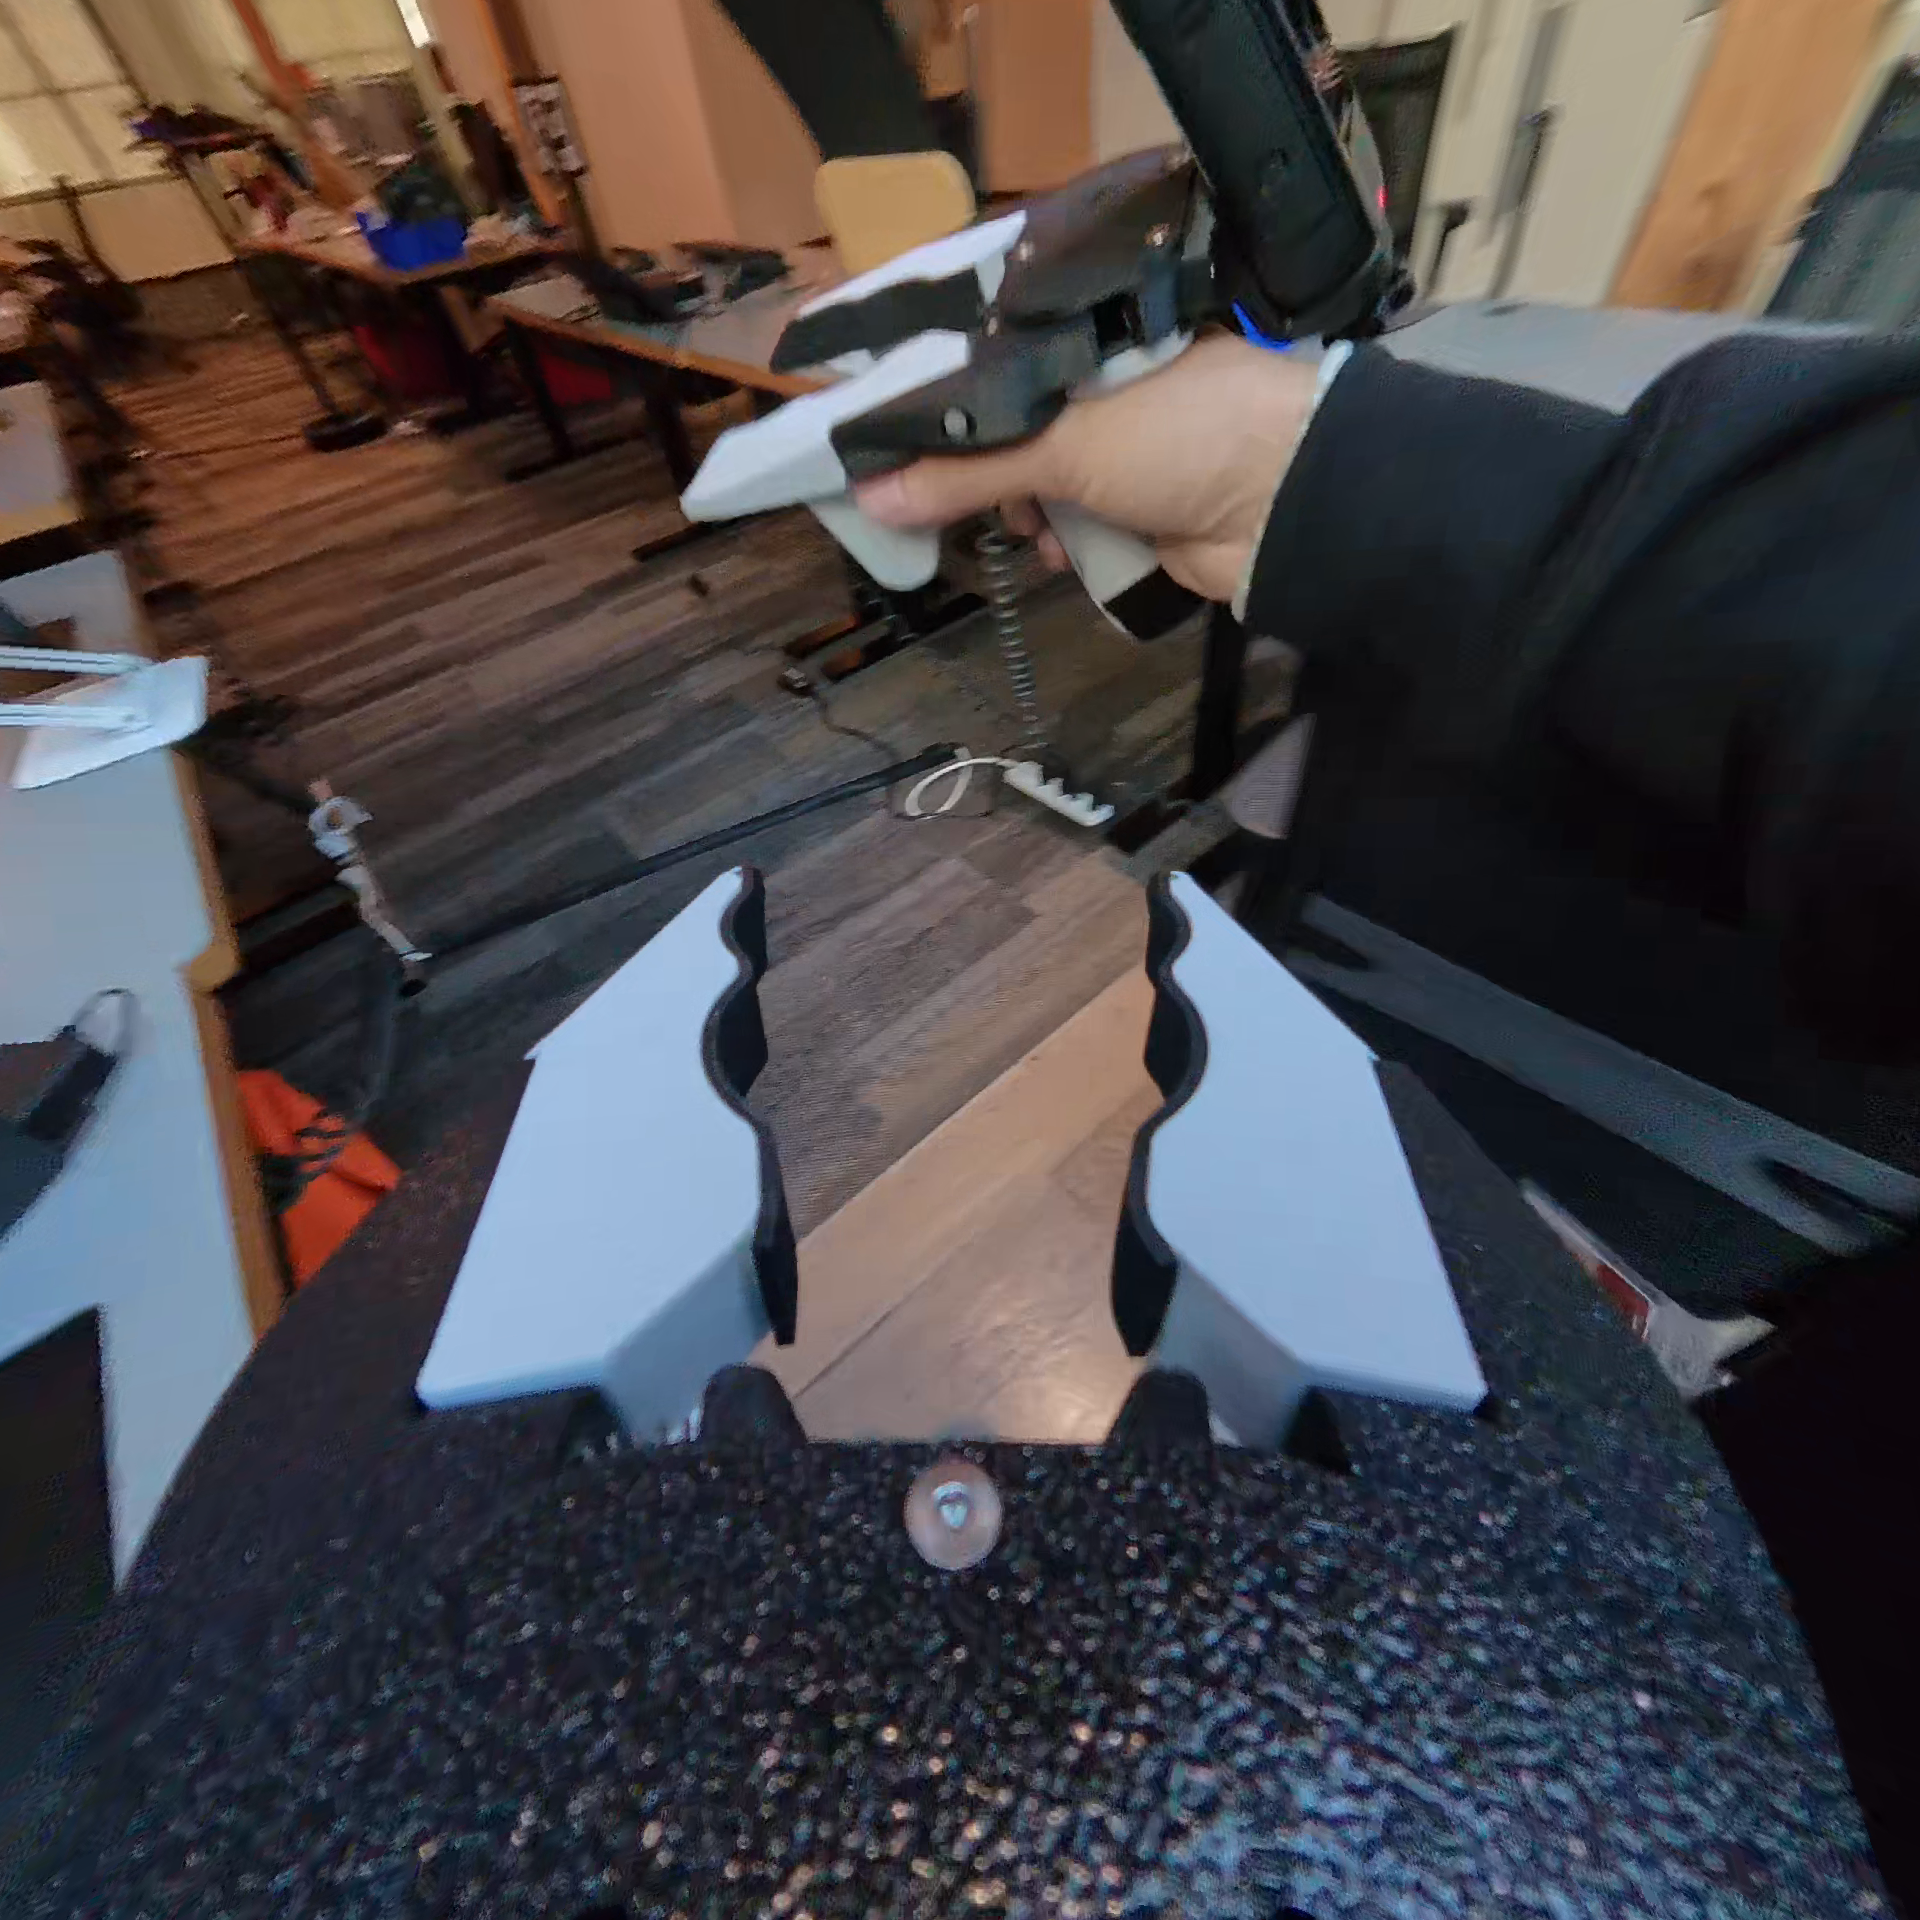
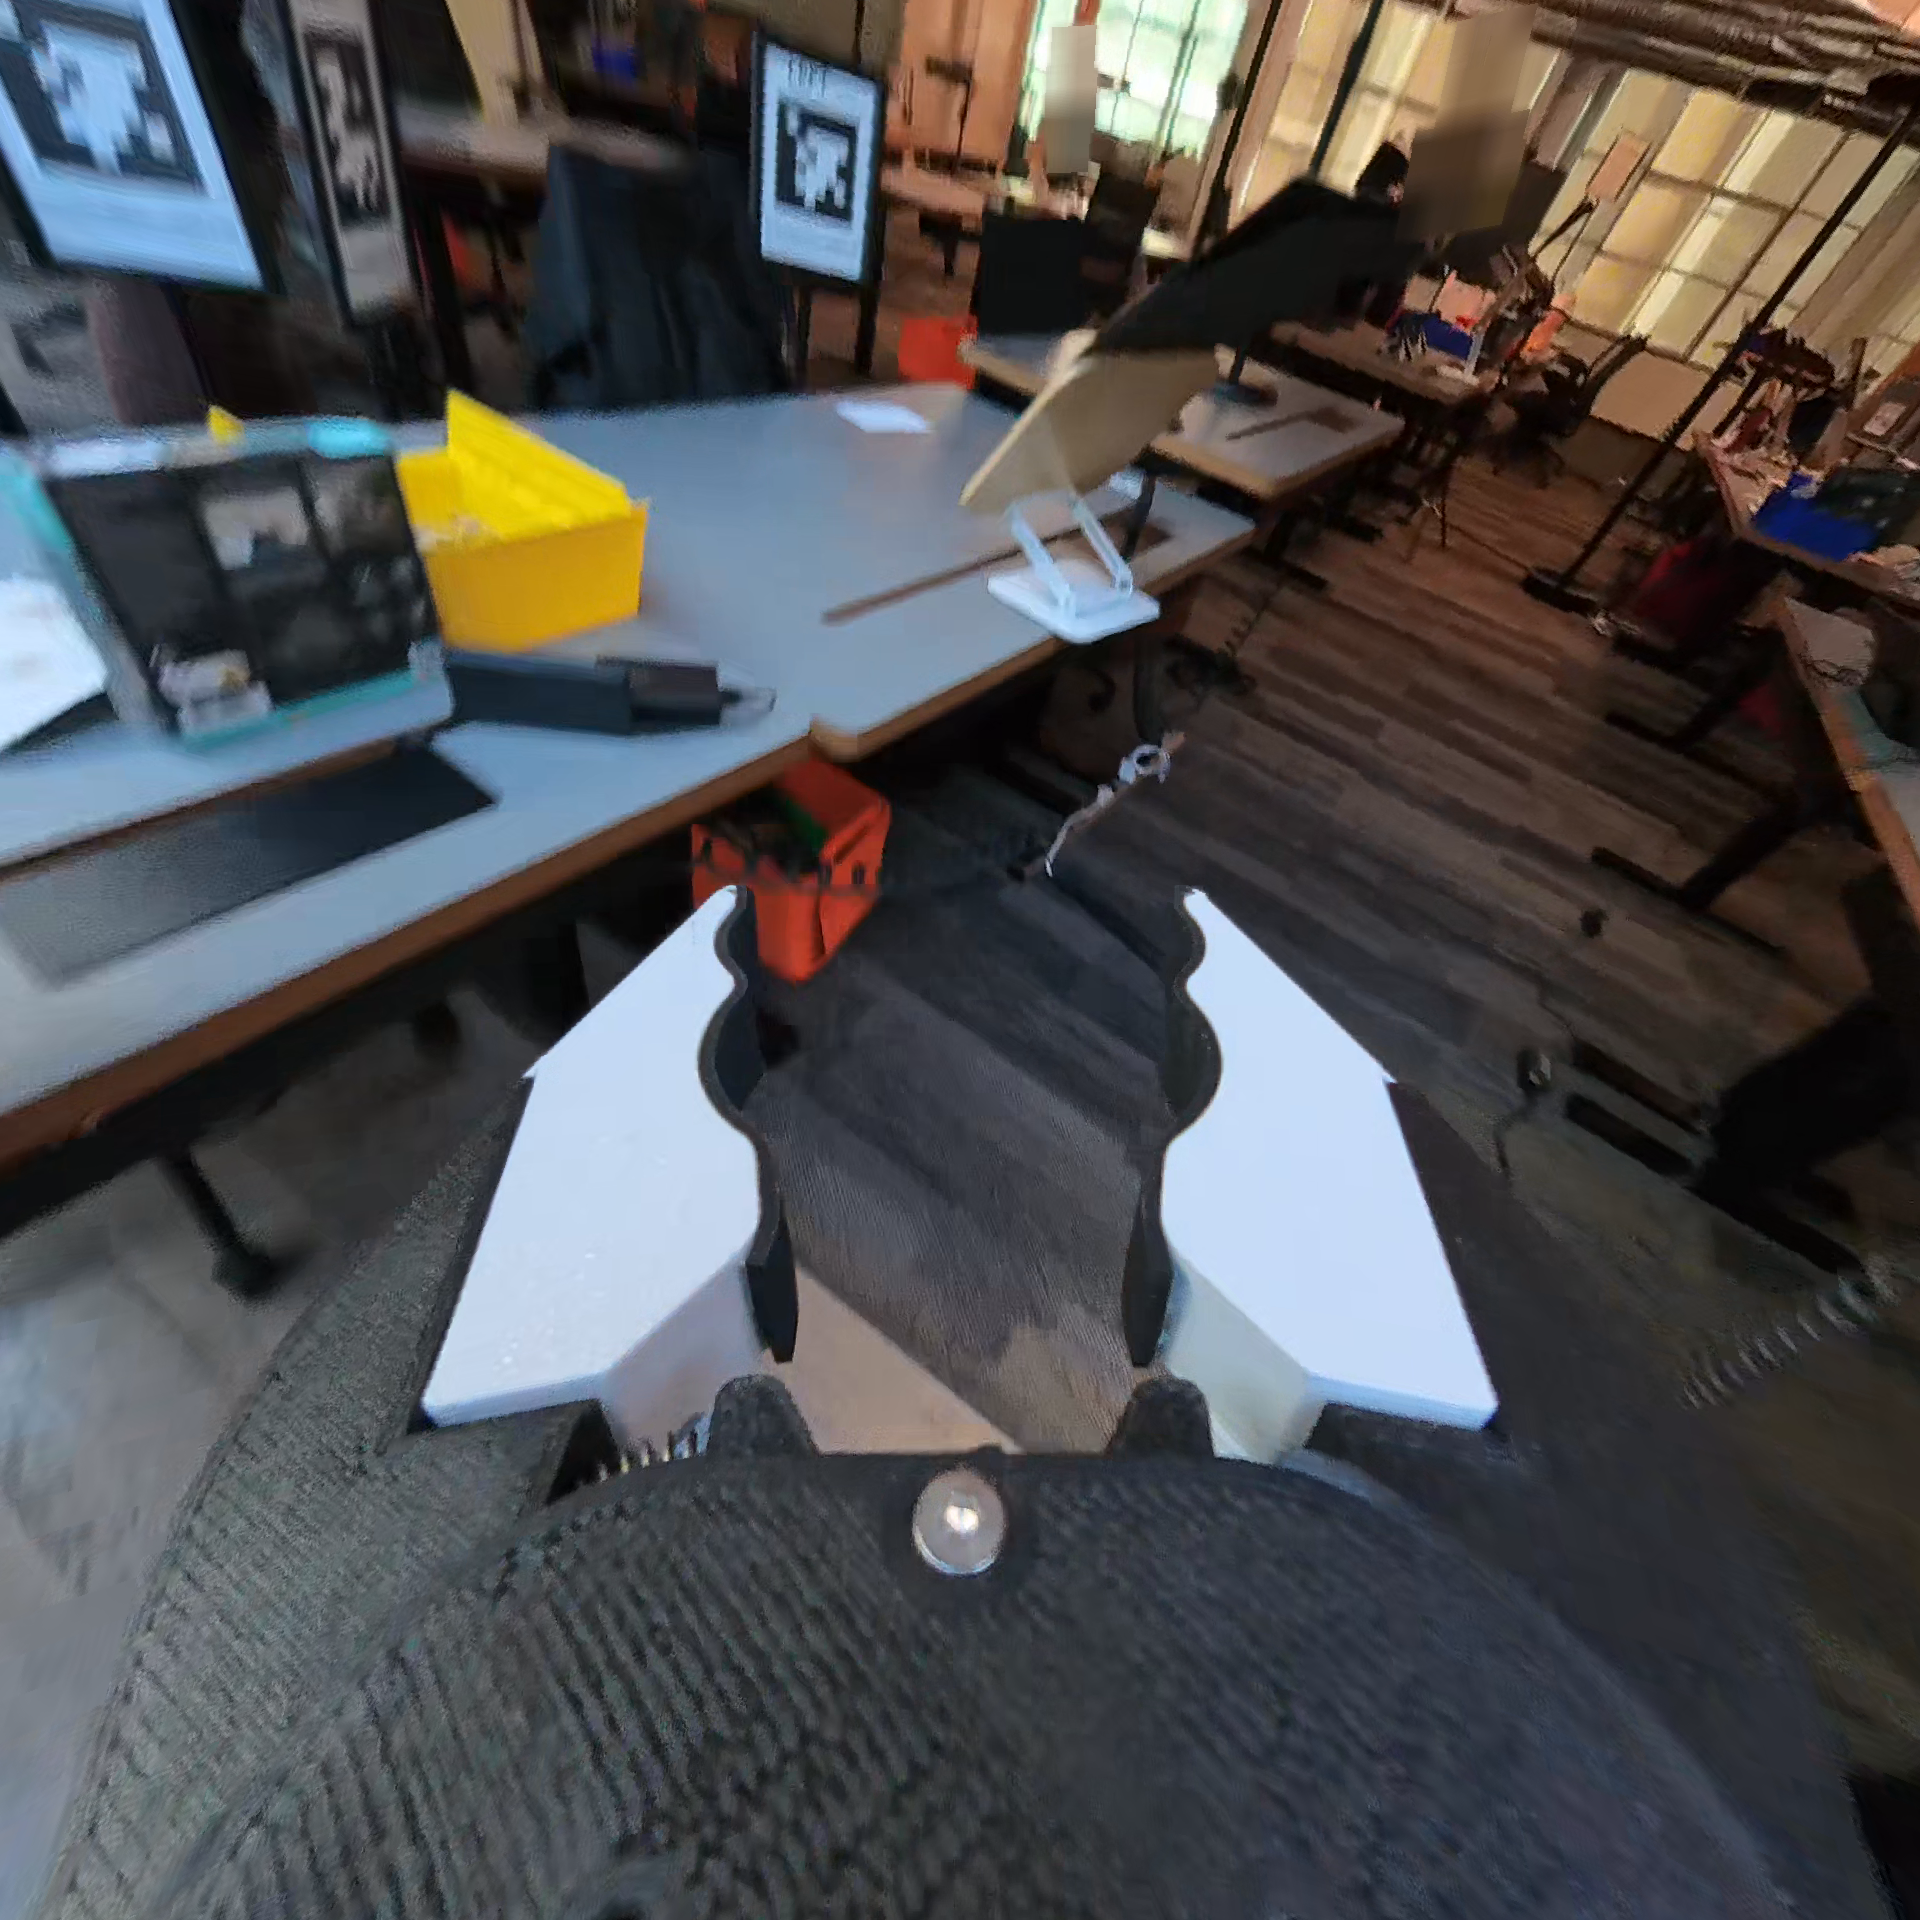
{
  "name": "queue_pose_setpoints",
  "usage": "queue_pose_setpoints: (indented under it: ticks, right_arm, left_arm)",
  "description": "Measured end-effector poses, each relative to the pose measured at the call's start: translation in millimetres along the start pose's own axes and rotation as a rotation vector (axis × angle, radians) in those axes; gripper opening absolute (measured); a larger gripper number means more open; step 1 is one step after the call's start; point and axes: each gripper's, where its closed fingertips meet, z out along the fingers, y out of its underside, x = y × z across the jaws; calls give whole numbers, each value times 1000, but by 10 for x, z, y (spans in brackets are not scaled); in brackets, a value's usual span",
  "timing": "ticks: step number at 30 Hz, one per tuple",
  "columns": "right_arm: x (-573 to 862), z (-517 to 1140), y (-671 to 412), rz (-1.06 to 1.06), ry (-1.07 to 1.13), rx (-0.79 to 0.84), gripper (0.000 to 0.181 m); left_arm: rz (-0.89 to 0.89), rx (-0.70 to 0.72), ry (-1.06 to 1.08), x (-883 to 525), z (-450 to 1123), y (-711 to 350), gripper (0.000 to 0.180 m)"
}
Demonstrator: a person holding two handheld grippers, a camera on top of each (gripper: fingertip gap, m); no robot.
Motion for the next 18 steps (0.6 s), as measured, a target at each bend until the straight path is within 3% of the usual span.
queue_pose_setpoints:
  ticks: [8, 15, 18]
  right_arm:
    - [1549, 2039, -560, 134, -91, 96, 79]
    - [2489, 3561, -138, 17, -115, 25, 75]
    - [2721, 4400, -8, -13, -214, -21, 80]
  left_arm:
    - [-6, -85, -300, -1697, 1447, -595, 75]
    - [54, -136, -426, -3281, 3022, -475, 77]
    - [49, -128, -377, -3965, 4029, -395, 78]
